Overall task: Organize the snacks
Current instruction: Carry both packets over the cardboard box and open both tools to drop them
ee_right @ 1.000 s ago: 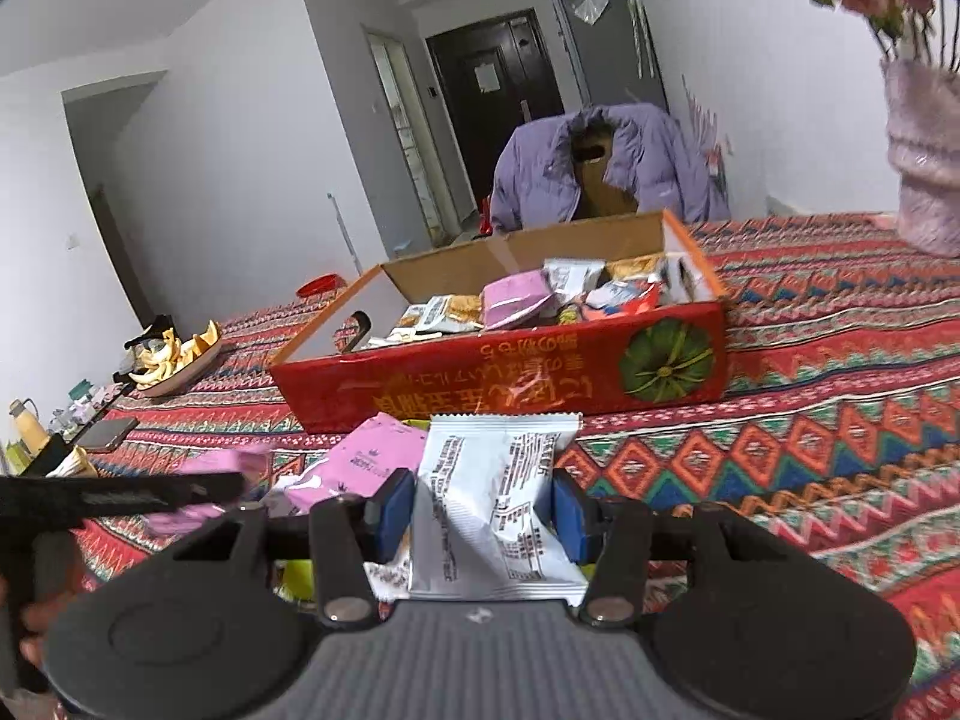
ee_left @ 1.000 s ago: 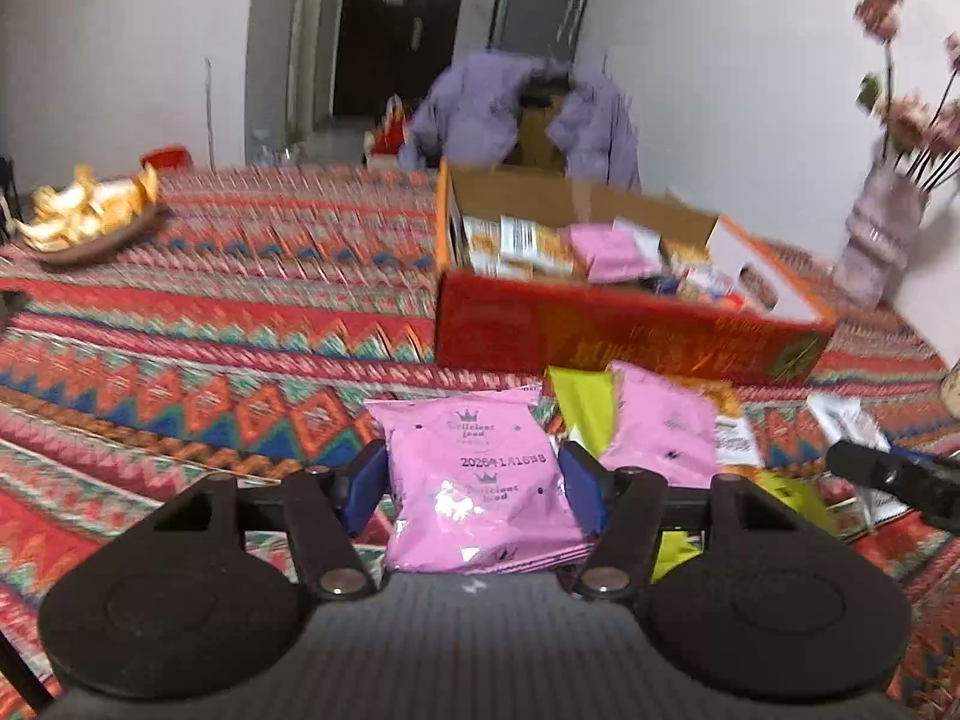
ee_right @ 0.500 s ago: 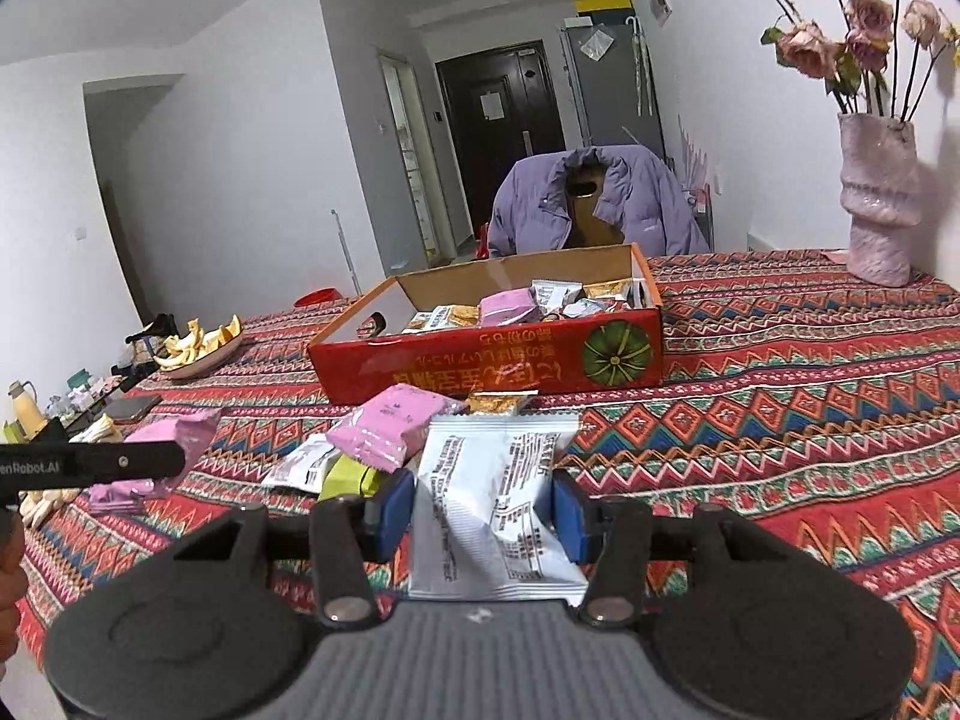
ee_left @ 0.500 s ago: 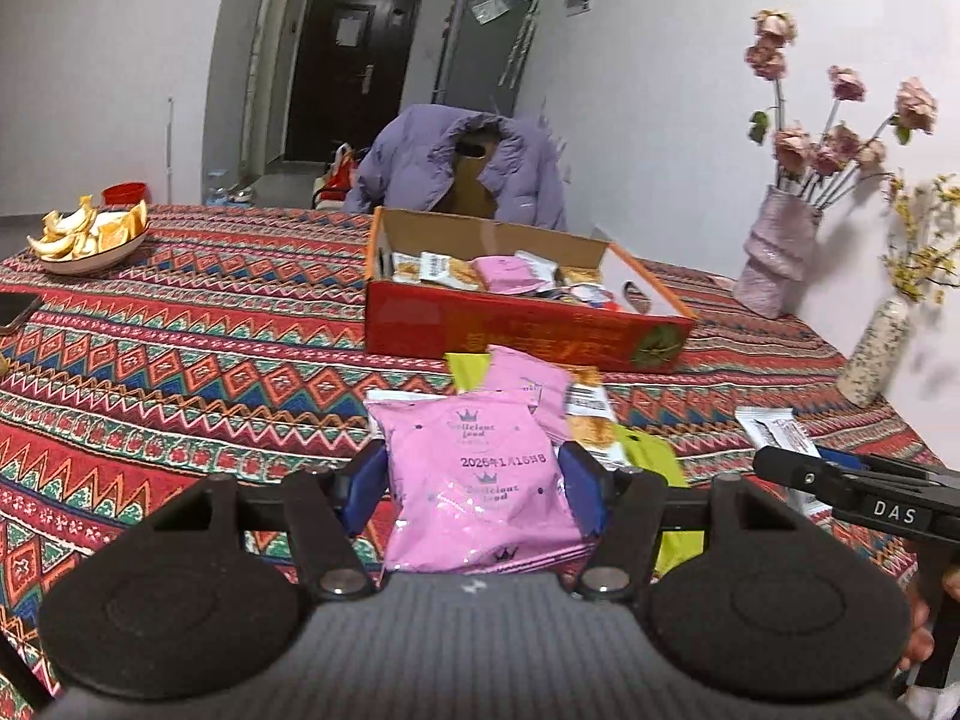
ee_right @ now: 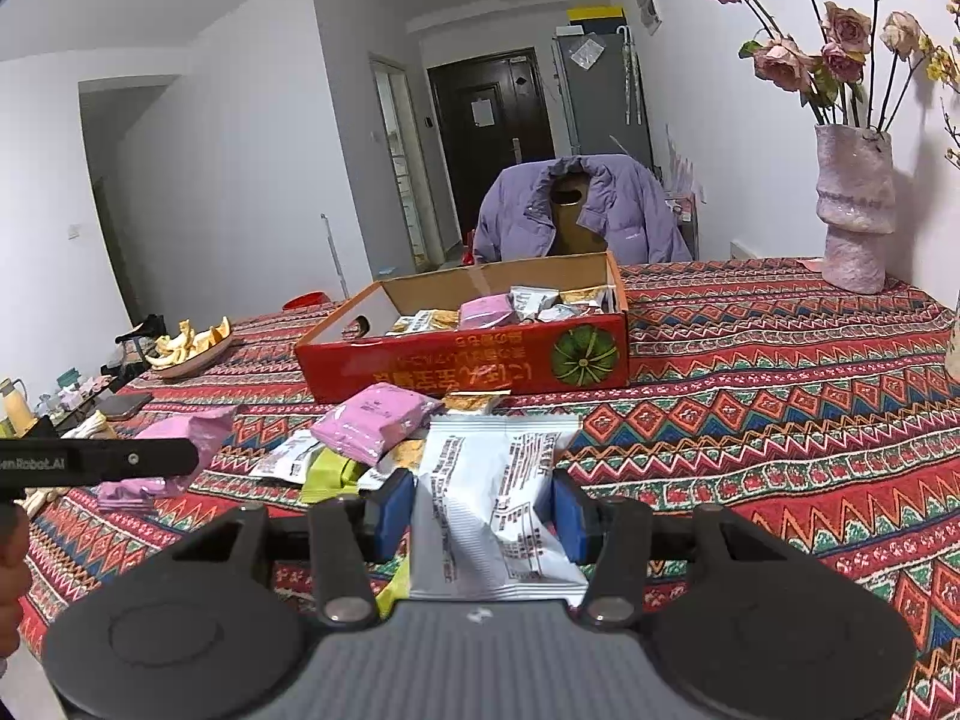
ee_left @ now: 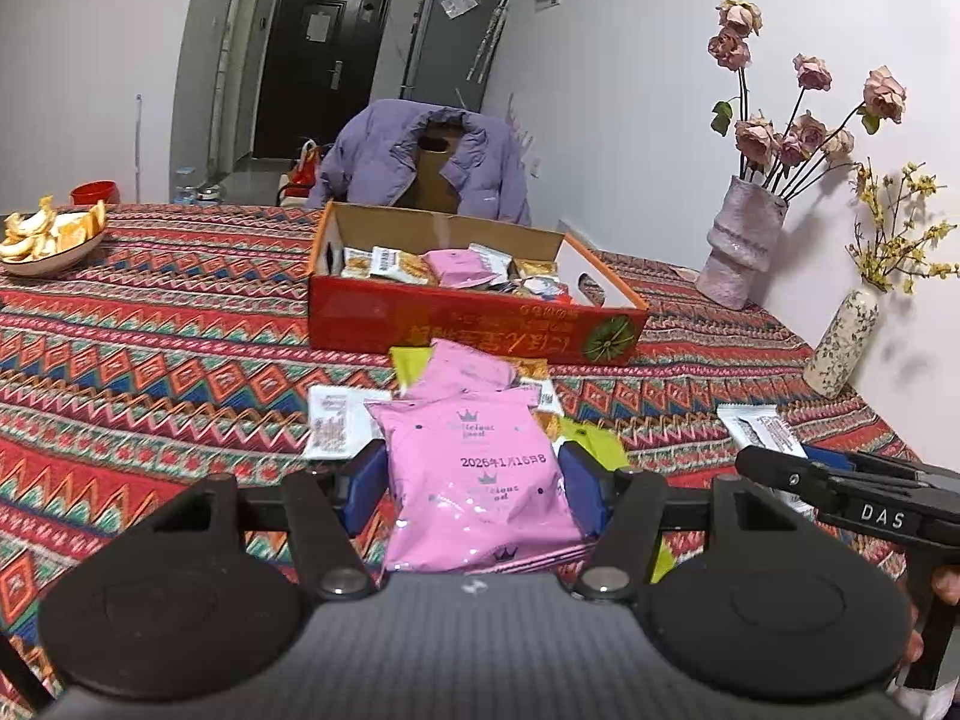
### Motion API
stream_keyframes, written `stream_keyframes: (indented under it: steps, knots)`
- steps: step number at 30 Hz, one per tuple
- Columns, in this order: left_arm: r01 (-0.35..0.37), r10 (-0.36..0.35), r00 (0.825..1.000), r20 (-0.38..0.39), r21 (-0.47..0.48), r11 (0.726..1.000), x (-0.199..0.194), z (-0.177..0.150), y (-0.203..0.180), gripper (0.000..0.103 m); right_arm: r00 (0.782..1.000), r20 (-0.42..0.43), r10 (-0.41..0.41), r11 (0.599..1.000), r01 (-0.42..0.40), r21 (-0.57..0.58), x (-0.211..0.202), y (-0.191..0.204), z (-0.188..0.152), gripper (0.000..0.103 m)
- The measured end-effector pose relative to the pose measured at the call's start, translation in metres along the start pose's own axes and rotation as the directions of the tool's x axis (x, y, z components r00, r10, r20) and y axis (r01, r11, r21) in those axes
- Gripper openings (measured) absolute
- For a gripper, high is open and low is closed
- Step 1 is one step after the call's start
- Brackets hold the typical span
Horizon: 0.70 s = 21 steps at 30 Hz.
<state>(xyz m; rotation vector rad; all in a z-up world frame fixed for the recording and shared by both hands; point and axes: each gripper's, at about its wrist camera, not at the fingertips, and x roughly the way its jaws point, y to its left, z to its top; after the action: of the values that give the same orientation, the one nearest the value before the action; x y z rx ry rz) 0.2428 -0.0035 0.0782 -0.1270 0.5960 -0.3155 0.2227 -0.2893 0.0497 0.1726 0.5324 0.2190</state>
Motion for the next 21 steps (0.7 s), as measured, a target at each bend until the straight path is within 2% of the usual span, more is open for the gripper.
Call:
stream_keyframes:
  steps: [6, 11, 16, 21]
  knots:
    - [0.011, -0.011, 1.000, 0.027, 0.004, 1.000, 0.033, 0.038, 0.002, 0.063, 1.000, 0.011, -0.002, 1.000, 0.002, -0.024, 0.027, -0.011, 0.034, 0.048]
    - [-0.011, 0.009, 0.998, 0.064, 0.022, 1.000, 0.074, 0.086, 0.014, 0.063, 0.996, 0.030, 0.084, 0.996, -0.083, -0.024, 0.072, -0.020, 0.088, 0.048]
    - [0.001, -0.001, 1.000, 0.018, -0.016, 1.000, 0.134, 0.129, 0.034, 0.063, 0.991, 0.002, 0.134, 0.991, -0.134, -0.025, 0.140, -0.019, 0.133, 0.048]
    - [-0.014, 0.012, 0.999, -0.044, -0.045, 0.999, 0.197, 0.149, 0.045, 0.063, 0.985, -0.074, 0.158, 0.987, -0.158, 0.003, 0.219, -0.013, 0.155, 0.048]
